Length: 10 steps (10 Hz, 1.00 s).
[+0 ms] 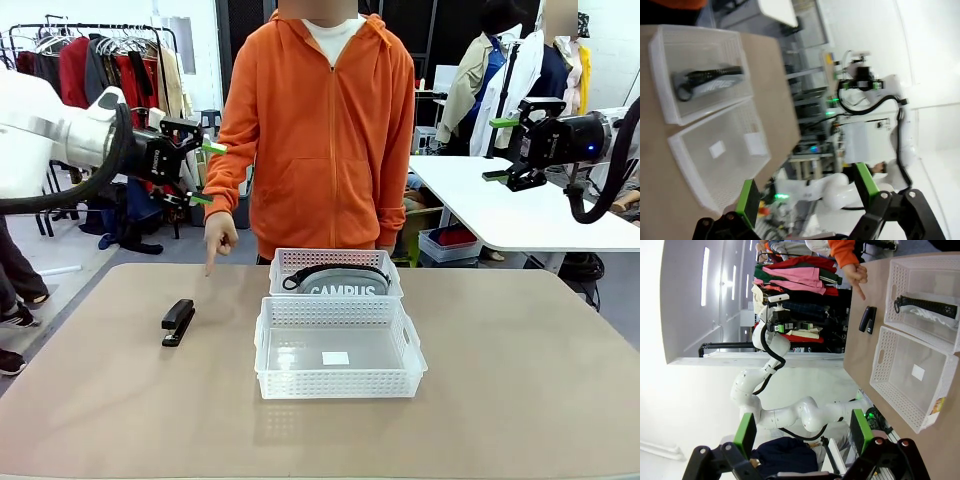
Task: Distribute items into two baskets.
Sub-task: Pick up the Stapler that the person points to.
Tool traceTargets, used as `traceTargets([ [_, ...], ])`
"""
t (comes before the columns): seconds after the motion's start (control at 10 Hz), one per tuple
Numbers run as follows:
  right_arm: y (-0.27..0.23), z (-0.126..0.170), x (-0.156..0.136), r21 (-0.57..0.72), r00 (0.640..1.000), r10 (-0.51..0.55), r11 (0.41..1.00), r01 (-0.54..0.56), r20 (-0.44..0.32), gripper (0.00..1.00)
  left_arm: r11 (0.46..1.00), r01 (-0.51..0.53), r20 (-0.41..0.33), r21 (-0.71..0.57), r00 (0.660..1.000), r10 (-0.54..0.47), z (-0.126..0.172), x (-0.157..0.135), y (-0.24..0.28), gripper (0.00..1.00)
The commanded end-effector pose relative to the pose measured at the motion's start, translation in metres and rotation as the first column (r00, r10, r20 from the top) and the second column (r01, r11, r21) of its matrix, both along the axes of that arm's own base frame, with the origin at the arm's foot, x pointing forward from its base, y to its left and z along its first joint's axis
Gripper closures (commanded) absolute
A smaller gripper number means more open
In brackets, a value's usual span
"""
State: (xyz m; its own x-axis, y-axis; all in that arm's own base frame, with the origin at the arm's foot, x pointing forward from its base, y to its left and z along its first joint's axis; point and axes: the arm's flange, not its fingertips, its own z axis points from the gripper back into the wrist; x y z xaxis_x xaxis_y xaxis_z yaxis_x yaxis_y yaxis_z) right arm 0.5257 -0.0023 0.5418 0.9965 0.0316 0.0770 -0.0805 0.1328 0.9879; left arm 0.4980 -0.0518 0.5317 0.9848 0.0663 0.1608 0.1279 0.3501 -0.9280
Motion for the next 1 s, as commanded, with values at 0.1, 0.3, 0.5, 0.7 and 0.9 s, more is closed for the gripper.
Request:
traceTargets([
  [0.1, 0.000, 0.003, 0.000, 0.000, 1.000, 0.002, 1.000, -0.002, 0.005, 0.00, 0.949, 0.042, 0.033, 0.311, 0.998, -0.055, 0.019, 0.018, 0.007, 0.00],
  [0.3, 0.000, 0.003, 0.000, 0.000, 1.000, 0.002, 1.000, -0.002, 0.005, 0.00, 0.812, -0.054, 0.129, 0.582, 0.991, -0.026, 0.024, 0.030, 0.007, 0.00],
  [0.5, 0.000, 0.003, 0.000, 0.000, 1.000, 0.002, 1.000, -0.002, 0.005, 0.00, 0.706, -0.103, 0.161, 0.700, 0.987, -0.016, 0.020, 0.029, 0.000, 0.00],
  [0.7, 0.000, 0.003, 0.000, 0.000, 1.000, 0.002, 1.000, -0.002, 0.005, 0.00, 0.687, -0.066, 0.135, 0.723, 0.990, -0.047, 0.009, 0.025, -0.012, 0.00],
  [0.9, 0.000, 0.003, 0.000, 0.000, 1.000, 0.002, 1.000, -0.002, 0.005, 0.00, 0.694, -0.068, 0.161, 0.716, 0.985, -0.069, 0.017, 0.032, -0.006, 0.00],
])
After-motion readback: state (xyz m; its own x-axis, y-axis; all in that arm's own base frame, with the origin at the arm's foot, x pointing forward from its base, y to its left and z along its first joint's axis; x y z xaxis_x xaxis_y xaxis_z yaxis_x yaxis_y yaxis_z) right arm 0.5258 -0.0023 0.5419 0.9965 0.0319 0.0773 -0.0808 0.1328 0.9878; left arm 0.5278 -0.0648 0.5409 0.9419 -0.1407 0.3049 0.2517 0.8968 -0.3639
